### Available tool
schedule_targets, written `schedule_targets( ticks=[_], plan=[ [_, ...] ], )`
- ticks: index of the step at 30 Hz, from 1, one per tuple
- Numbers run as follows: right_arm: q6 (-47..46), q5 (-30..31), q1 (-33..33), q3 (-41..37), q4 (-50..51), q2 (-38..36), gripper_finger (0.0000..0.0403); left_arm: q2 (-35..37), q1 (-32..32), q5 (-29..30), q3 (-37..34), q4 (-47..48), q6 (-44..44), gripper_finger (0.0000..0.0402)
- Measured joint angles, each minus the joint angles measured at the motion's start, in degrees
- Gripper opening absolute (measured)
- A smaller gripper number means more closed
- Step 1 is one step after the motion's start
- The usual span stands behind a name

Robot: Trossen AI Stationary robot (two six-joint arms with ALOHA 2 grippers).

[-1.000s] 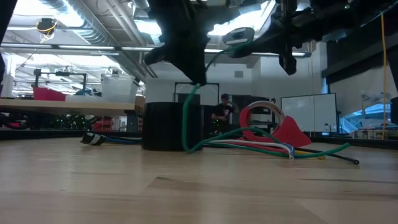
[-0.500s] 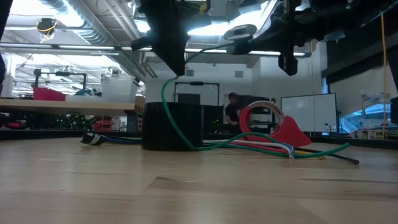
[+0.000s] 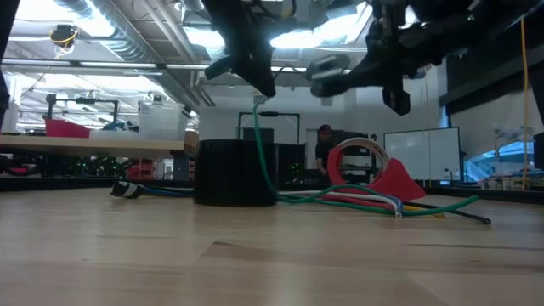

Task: Coil cords
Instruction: Coil the green wire into the spool

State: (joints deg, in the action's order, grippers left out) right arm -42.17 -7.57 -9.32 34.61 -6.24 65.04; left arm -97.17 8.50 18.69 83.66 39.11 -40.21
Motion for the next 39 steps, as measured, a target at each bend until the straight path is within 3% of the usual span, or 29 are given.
schedule_targets(
  ticks=[5,15,22,30,39],
  plan=[
    [0.00,0.09,-0.02,0.00,-0.25,3.56,0.0003,0.00,2.95,-4.93,0.00,0.24,0.15,0.0000],
    [0.10,6.17,-0.04,0.00,-0.64,5.44,0.0003,0.00,8.70,-24.95,0.00,0.05,-4.72,0.0000],
    [0.12,10.78,-0.07,0.00,-0.89,5.44,0.0003,0.00,9.33,-36.80,0.00,-9.61,-7.96,0.0000],
    [0.07,12.26,0.00,0.00,-1.78,5.42,0.0003,-0.26,10.69,-35.72,0.00,-13.77,-13.58,0.0000],
    [-0.04,9.52,-0.02,0.00,-3.25,5.42,0.0003,-0.81,14.84,-33.95,0.00,-6.33,-16.92,0.0000]
  ],
)
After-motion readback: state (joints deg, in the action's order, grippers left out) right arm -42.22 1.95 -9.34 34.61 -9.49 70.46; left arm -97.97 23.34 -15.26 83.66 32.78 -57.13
